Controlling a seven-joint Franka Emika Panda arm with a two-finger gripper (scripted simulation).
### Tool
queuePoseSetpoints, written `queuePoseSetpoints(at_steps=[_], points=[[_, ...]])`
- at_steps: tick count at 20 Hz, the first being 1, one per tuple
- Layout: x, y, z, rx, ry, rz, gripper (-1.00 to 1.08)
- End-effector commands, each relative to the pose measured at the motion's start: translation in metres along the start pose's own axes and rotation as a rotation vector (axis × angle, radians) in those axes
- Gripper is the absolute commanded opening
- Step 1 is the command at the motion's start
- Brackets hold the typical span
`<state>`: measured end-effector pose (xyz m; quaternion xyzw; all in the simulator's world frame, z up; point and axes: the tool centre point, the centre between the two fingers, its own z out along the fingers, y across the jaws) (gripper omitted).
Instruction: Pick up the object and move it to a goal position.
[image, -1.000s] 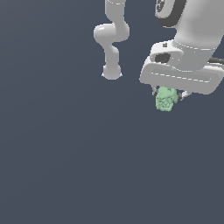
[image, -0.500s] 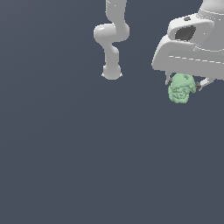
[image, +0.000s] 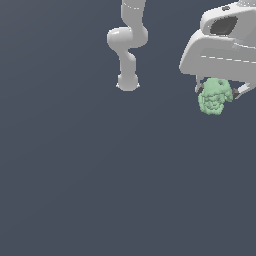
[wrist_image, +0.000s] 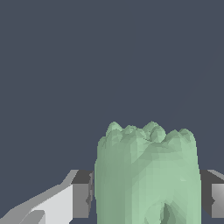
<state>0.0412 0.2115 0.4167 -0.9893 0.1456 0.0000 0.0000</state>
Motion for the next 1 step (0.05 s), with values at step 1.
queuePoseSetpoints(at_steps=[1], points=[[0.0002,-0.0005,-0.0012,0.000,0.000,0.000,-1.00]])
